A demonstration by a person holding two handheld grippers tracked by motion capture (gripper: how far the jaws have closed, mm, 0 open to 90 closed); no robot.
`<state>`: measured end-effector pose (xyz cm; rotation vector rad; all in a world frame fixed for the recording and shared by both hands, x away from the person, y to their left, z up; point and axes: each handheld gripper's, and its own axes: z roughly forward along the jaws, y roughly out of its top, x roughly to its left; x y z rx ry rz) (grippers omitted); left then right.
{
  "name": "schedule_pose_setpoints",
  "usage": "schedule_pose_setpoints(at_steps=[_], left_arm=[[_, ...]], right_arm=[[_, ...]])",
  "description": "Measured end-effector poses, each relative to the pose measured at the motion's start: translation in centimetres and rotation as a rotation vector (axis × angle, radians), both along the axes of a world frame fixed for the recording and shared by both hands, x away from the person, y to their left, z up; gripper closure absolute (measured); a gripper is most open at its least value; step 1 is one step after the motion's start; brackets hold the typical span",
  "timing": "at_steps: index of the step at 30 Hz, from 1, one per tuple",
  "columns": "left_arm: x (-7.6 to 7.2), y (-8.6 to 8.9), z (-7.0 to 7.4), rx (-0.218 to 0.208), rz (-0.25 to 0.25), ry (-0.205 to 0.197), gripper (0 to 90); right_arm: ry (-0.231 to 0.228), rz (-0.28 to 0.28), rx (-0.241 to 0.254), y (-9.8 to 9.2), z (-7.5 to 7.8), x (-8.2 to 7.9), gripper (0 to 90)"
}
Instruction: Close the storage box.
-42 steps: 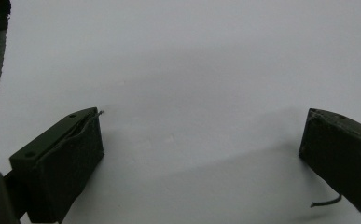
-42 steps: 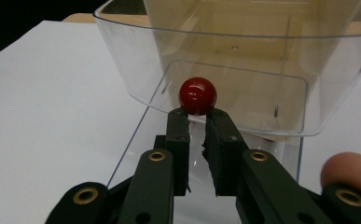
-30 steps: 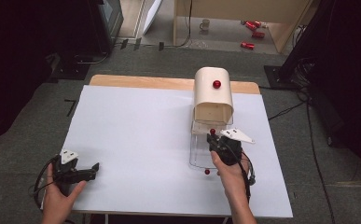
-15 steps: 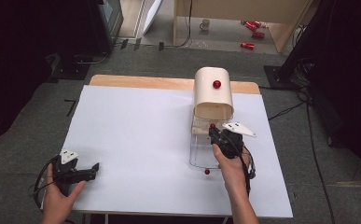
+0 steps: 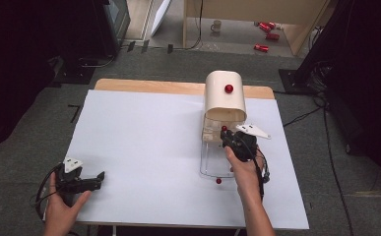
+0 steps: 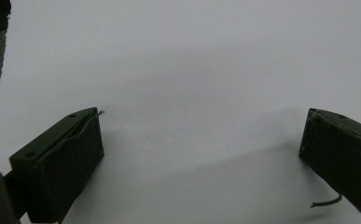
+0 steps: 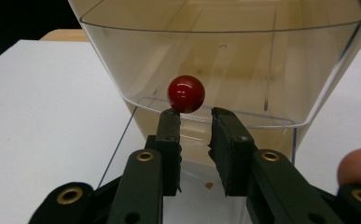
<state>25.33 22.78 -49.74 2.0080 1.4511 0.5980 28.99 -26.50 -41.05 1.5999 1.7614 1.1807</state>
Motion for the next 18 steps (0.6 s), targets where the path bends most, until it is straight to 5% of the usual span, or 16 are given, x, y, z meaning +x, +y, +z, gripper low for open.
schedule_pose_setpoints(at_steps=[5,6,9,10,12,13,16,18], left_arm=[[0.0,0.0,0.0,0.000,0.000,0.000,0.0],[0.0,0.0,0.0,0.000,0.000,0.000,0.0],[0.0,0.0,0.0,0.000,0.000,0.000,0.0],[0.0,0.0,0.0,0.000,0.000,0.000,0.0],[0.0,0.0,0.0,0.000,0.000,0.001,0.0],[0.0,0.0,0.0,0.001,-0.001,0.001,0.0],[0.0,0.0,0.0,0.000,-0.001,0.001,0.0],[0.0,0.0,0.0,0.001,-0.001,0.001,0.0]], right_arm=[[0.000,0.014,0.017,-0.2,0.0,0.0,69.3],[-0.006,0.023,0.020,-0.2,-0.1,0.0,58.6],[0.005,0.035,0.031,-0.3,-0.3,-0.2,48.6],[0.011,0.039,0.037,-0.4,-0.5,-0.6,36.5],[0.010,0.044,0.037,-0.5,-0.5,-0.7,31.8],[0.023,0.046,0.027,-0.6,-0.7,-1.3,13.6],[0.042,0.060,-0.024,-0.7,-1.0,-2.3,6.9],[0.054,0.074,-0.016,-0.9,-1.3,-3.1,1.5]])
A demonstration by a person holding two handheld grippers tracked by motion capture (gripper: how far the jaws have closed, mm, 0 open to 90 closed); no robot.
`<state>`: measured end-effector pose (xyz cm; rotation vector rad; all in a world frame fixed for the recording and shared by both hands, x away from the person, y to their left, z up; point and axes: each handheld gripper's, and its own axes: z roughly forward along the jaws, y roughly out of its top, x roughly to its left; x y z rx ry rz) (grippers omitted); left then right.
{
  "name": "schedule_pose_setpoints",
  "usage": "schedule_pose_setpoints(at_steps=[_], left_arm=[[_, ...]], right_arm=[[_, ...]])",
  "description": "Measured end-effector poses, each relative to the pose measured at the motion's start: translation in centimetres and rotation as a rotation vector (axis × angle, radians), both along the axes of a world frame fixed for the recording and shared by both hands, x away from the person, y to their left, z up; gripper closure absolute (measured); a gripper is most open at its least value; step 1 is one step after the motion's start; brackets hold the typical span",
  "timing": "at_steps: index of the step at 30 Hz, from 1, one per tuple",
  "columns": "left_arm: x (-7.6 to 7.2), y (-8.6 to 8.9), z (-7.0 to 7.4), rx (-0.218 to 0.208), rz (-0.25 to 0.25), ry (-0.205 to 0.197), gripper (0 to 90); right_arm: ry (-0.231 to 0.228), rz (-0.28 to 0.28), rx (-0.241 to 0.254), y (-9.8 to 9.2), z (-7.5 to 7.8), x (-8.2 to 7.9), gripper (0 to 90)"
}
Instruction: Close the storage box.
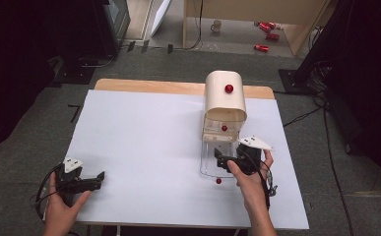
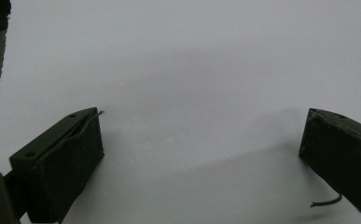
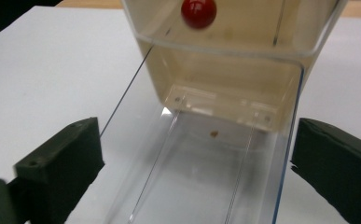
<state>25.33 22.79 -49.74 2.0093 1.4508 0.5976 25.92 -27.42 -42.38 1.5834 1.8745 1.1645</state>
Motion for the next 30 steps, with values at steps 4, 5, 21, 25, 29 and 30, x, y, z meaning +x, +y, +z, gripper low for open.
schedule_pose_setpoints(at_steps=[4,5,21,25,29,30], left_arm=[[0.0,0.0,0.0,0.000,0.000,0.000,0.0],[0.0,0.0,0.0,0.000,0.000,0.000,0.0],[0.0,0.0,0.0,-0.001,0.000,0.001,0.0],[0.0,0.0,0.0,0.000,0.000,0.000,0.0],[0.0,0.0,0.0,0.000,0.000,0.000,0.0],[0.0,0.0,0.0,0.000,0.000,0.000,0.0]], right_arm=[[0.012,-0.018,0.010,-0.4,-0.8,-1.6,1.5],[0.013,-0.021,0.010,-0.5,-0.9,-1.8,1.5],[-0.002,-0.077,-0.024,-1.0,-2.7,-6.6,1.5],[0.009,-0.077,-0.017,-0.7,-3.3,-7.4,1.5],[0.024,-0.074,-0.020,-0.3,-3.9,-8.2,1.5],[0.027,-0.072,-0.020,-0.2,-4.1,-8.3,1.5]])
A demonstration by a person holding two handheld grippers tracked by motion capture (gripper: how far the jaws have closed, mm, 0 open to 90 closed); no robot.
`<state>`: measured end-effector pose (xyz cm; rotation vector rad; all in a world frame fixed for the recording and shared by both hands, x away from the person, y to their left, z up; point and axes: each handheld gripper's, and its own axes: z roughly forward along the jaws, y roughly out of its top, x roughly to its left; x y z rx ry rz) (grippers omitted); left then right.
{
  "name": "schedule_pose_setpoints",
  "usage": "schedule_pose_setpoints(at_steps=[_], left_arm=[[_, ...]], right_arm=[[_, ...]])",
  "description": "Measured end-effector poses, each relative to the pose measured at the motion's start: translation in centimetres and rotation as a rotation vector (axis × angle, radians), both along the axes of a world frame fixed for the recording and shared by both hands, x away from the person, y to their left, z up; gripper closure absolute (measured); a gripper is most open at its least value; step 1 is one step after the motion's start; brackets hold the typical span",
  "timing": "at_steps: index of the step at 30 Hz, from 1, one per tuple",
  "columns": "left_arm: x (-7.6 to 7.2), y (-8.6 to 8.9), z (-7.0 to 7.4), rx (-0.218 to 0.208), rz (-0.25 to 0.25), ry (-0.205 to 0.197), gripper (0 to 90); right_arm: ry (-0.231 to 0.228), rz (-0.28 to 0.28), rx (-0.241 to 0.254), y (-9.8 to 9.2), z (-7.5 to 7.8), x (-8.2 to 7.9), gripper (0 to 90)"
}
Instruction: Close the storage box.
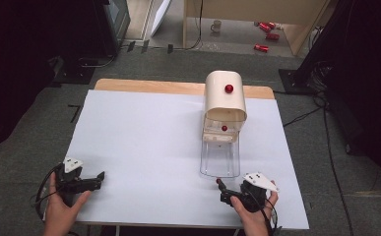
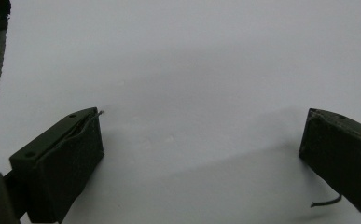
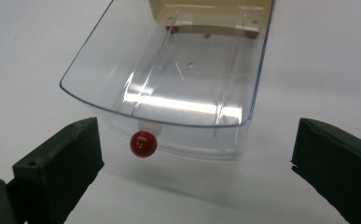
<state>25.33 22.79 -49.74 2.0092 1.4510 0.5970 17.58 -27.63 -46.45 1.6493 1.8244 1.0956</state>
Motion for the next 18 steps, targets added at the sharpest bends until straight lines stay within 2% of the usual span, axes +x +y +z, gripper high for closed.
schedule_pose_setpoints(at_steps=[7,10,16,17,18], left_arm=[[0.0,0.0,0.0,0.000,0.000,0.000,0.0],[0.0,0.0,0.0,0.000,0.000,0.000,0.0],[0.0,0.0,0.0,0.000,0.000,0.000,0.0],[0.0,0.0,0.0,0.000,0.000,0.000,0.0],[0.0,0.0,0.0,0.000,0.000,0.000,0.0]], right_arm=[[0.022,0.010,0.009,0.6,-0.9,-0.3,1.6],[0.036,0.007,0.013,1.2,-1.4,-0.2,4.7],[0.053,-0.033,-0.014,1.8,-2.2,-0.2,19.5],[0.053,-0.033,-0.014,1.8,-2.2,-0.2,19.5],[0.056,-0.040,-0.019,2.1,-2.4,-0.1,25.2]])
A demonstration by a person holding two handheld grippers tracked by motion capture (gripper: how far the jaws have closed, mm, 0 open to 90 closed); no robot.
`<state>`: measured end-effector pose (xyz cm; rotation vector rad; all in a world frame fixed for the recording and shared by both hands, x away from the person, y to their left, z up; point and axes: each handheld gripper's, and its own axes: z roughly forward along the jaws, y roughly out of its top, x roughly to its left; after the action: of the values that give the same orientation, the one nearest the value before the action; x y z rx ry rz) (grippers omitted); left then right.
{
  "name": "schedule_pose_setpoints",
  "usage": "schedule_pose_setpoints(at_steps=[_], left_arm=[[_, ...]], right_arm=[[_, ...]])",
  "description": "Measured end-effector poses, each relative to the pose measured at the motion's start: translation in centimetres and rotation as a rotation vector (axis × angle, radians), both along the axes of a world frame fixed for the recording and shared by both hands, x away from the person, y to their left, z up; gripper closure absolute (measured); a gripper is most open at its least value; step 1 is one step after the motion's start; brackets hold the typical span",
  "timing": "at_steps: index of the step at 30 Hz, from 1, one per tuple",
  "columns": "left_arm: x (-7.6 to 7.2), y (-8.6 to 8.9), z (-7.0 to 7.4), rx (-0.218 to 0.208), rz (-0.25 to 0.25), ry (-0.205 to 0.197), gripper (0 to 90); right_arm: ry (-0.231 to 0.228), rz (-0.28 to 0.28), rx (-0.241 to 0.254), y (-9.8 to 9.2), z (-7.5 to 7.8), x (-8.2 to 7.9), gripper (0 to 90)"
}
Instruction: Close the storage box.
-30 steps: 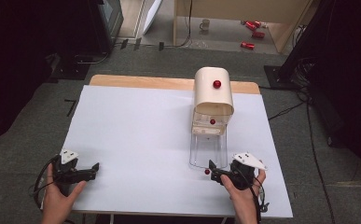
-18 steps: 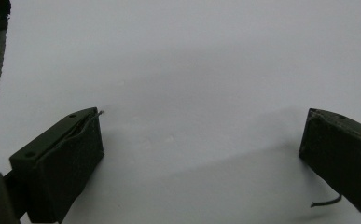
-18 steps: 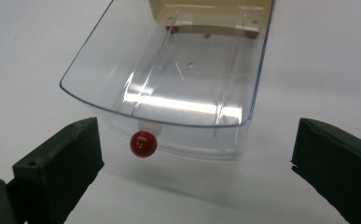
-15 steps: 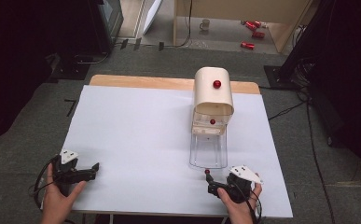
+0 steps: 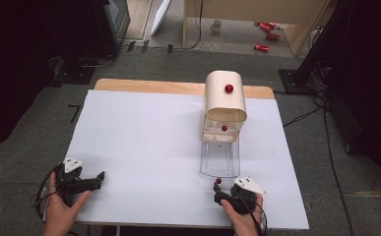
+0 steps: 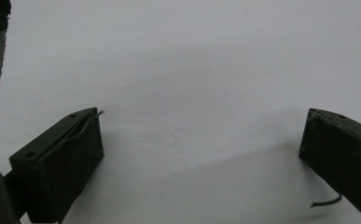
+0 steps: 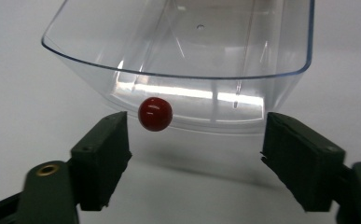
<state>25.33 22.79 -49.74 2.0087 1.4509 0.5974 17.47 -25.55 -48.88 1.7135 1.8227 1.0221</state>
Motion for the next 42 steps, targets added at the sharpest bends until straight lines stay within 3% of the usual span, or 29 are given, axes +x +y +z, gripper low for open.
schedule_pose_setpoints(at_steps=[4,5,6,8,12,18,27,42], left_arm=[[0.0,0.0,0.0,0.000,0.000,0.000,0.0],[0.0,0.0,0.0,0.000,0.000,0.000,0.0],[0.0,0.0,0.0,0.000,0.000,0.000,0.0],[0.0,0.0,0.0,0.000,0.000,0.000,0.0],[0.0,0.0,0.0,0.000,0.000,0.001,0.0],[0.0,0.0,0.0,0.000,0.000,0.000,0.0],[0.0,0.0,0.0,0.000,0.000,0.000,0.0],[0.0,0.0,0.0,0.000,0.000,0.001,0.0]], right_arm=[[0.013,-0.020,0.012,0.2,-0.4,0.0,38.9],[0.013,-0.020,0.012,0.2,-0.4,0.0,38.9],[0.017,-0.009,0.043,0.2,-0.4,0.0,50.1],[0.012,0.015,0.060,0.3,-0.4,0.0,58.8],[0.009,0.037,0.041,0.8,-0.4,0.0,68.2],[0.012,0.045,0.039,1.0,-0.6,0.3,75.4],[-0.001,0.049,0.027,1.3,-0.6,0.5,77.8],[-0.047,0.052,0.007,1.1,1.7,1.6,79.2]])
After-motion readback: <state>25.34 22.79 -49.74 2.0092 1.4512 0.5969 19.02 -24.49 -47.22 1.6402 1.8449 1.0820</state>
